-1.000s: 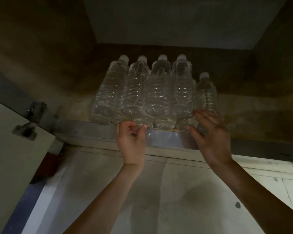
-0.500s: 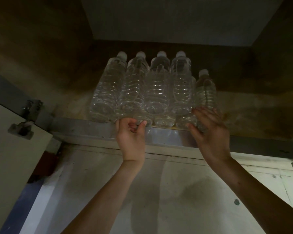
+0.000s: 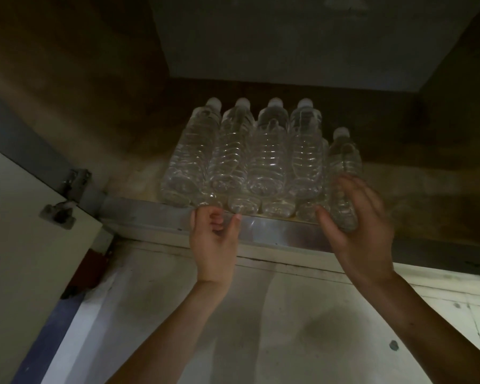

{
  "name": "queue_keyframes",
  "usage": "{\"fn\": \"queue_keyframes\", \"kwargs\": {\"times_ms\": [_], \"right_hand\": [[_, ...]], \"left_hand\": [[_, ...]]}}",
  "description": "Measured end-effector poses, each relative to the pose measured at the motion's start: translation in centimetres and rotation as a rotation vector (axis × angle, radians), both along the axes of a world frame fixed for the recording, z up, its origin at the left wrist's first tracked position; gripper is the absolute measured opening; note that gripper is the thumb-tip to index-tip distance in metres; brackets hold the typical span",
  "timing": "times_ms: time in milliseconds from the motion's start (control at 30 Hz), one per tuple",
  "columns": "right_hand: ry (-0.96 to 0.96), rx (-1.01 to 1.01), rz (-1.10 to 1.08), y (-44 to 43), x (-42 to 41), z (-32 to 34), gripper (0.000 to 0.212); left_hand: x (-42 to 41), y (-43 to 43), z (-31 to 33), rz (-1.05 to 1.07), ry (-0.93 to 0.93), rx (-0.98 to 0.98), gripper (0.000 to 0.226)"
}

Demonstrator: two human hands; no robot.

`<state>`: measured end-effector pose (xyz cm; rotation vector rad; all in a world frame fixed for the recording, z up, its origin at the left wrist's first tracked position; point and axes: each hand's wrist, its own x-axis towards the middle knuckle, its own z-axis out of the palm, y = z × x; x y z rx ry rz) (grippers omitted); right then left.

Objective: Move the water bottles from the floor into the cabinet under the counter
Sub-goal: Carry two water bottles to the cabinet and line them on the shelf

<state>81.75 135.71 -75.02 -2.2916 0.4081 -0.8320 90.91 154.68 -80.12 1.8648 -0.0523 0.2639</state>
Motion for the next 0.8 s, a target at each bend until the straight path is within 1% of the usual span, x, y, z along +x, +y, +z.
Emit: {"fn": "queue_keyframes", "kwargs": {"times_ms": [67,133,233,367,467,633,733,800], "right_hand": [[-0.046,-0.046,0.063,0.9,0.5,0.7,0.047],[-0.047,-0.090,0.126,2.0,1.3,1.3,0.048],[-0.044,-0.154,0.189,3.7,2.5,1.8,0.049],[-0.049,-0.240,0.222,5.2,4.2,1.2,0.050],[-0.007,-0.303,0.233,5.7,5.3,0.8,0.053],[0.033,-0.378,0.224,6.0,6.7,0.4,0.052],[0.071,-0.374,0.208,6.0,7.1,0.4,0.057],[0.055,-0.388,0.197,5.7,7.2,0.4,0.056]], "left_hand": [[0.0,0.8,0.4,0.015,-0.002,0.006,0.037],[0.2,1.5,0.7,0.030,-0.013,0.007,0.037],[0.7,2.7,0.9,0.067,-0.015,0.028,0.045],[1.6,4.1,0.6,0.095,-0.028,0.068,0.050],[2.1,4.6,0.4,0.106,-0.011,0.070,0.044],[2.9,4.3,-0.2,0.090,0.014,-0.031,0.032],[3.4,3.6,-0.3,0.094,0.022,-0.087,0.030],[3.7,3.1,-0.4,0.090,0.037,-0.112,0.031]]}}
